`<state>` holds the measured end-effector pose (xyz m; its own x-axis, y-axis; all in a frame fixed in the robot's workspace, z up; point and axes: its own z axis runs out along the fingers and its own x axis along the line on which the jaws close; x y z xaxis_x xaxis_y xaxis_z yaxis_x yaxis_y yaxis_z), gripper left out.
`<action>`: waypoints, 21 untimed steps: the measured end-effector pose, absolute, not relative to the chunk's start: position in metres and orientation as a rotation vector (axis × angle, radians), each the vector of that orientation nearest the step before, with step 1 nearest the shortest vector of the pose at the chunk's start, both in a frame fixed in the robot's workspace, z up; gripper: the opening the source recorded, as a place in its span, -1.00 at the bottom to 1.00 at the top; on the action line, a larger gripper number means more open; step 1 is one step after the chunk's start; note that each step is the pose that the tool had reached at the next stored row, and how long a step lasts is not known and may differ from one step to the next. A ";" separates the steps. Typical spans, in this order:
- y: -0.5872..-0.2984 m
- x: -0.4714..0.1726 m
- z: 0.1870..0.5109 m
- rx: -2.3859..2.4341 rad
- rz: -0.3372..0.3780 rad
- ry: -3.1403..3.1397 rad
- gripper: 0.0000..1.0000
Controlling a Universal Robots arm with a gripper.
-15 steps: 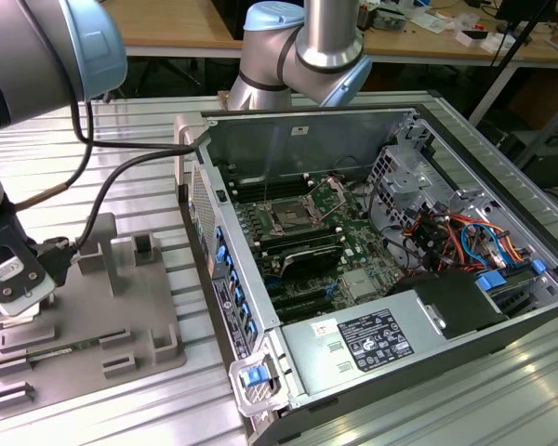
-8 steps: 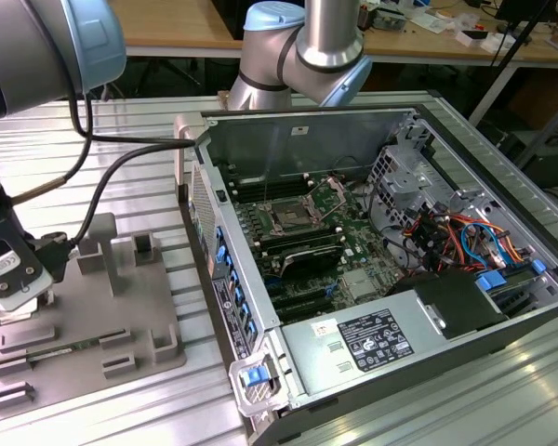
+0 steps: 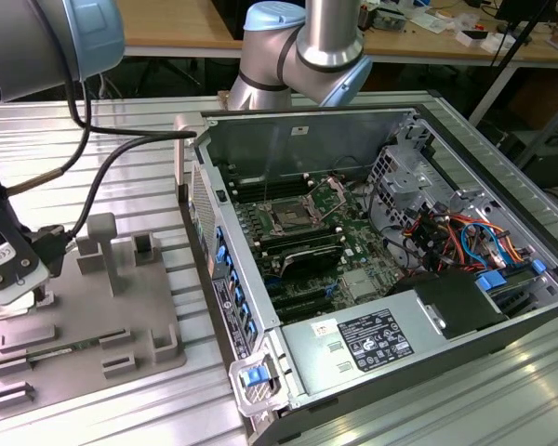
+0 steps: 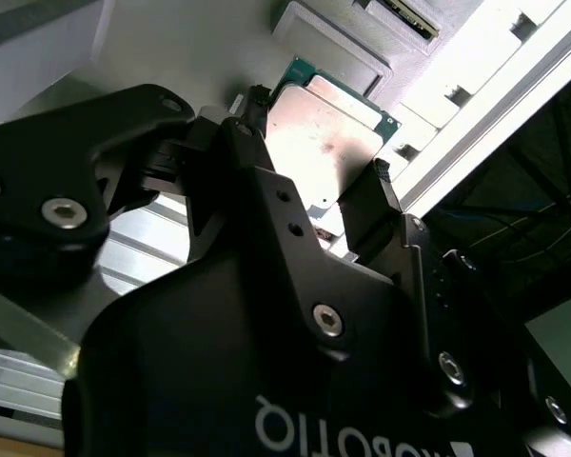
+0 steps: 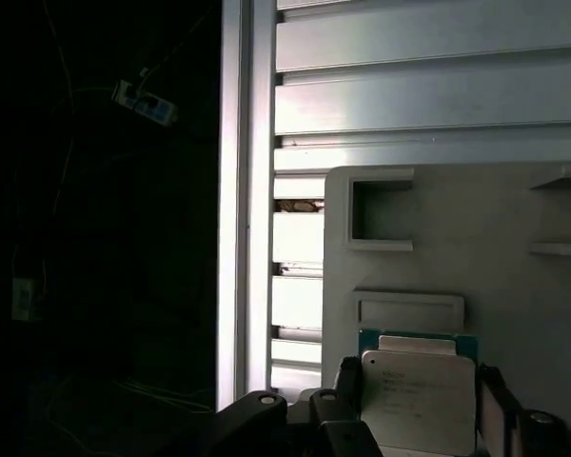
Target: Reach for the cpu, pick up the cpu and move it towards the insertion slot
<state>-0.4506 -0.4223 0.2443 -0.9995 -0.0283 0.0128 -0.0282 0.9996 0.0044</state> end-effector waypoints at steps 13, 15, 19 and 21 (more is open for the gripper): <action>-0.422 -0.450 0.262 0.044 -0.007 -3.127 0.09; -0.422 -0.450 0.264 0.044 -0.007 -3.126 0.09; -0.422 -0.450 0.268 0.044 -0.007 -3.126 0.09; -0.422 -0.450 0.269 0.044 -0.007 -3.126 0.09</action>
<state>-0.4503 -0.4223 0.2688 -0.9995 -0.0283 0.0154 -0.0282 0.9996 0.0047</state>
